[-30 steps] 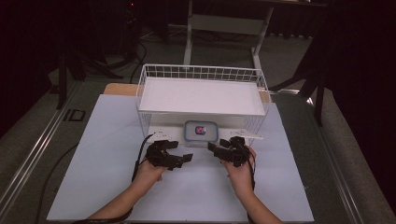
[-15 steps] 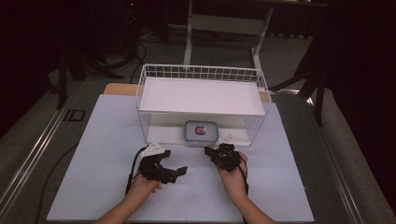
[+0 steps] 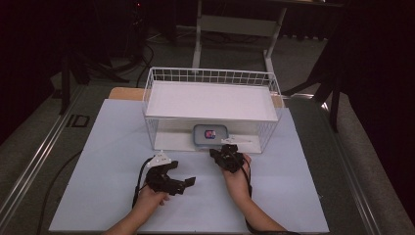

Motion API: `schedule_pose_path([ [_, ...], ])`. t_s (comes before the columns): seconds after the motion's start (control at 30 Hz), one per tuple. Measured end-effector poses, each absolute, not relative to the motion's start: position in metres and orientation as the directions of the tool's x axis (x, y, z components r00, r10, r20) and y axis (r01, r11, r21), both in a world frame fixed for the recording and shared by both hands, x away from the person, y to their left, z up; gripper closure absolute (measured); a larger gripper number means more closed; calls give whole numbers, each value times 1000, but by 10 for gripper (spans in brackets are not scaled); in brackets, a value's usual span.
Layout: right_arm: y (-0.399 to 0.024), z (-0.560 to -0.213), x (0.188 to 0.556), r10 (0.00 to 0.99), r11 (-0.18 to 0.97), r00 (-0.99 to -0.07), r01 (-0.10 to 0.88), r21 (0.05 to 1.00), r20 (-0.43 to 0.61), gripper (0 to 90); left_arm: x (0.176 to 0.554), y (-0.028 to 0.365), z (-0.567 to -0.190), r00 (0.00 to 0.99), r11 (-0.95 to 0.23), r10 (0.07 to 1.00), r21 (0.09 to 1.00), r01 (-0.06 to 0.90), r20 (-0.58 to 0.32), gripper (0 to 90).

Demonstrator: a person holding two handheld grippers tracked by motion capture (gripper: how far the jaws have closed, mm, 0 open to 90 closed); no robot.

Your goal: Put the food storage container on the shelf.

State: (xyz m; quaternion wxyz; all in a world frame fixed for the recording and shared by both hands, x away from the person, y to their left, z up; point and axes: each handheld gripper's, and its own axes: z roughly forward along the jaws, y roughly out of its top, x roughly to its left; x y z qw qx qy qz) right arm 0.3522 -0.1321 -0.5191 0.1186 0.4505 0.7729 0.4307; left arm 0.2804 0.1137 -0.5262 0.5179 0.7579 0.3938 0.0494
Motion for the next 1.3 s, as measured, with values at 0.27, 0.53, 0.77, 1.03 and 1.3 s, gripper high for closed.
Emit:
schedule_pose_path([
  [0.27,-121,-523,371,814,226,-552,588,777,182,900,280,116,-527,681,-152,655,826,542,-326,20],
  [0.53,-114,-525,389,832,193,-524,581,791,181,900,275,112,-521,701,-166,649,845,509,-295,20],
  [0.77,-110,-523,401,843,159,-494,604,781,211,900,273,112,-518,706,-172,650,850,498,-282,20],
  [1.03,-106,-524,410,849,153,-484,609,778,212,900,273,114,-518,702,-165,653,851,498,-285,20],
  [1.3,-107,-526,407,848,166,-493,595,786,194,898,273,115,-518,700,-171,660,853,493,-273,20],
])
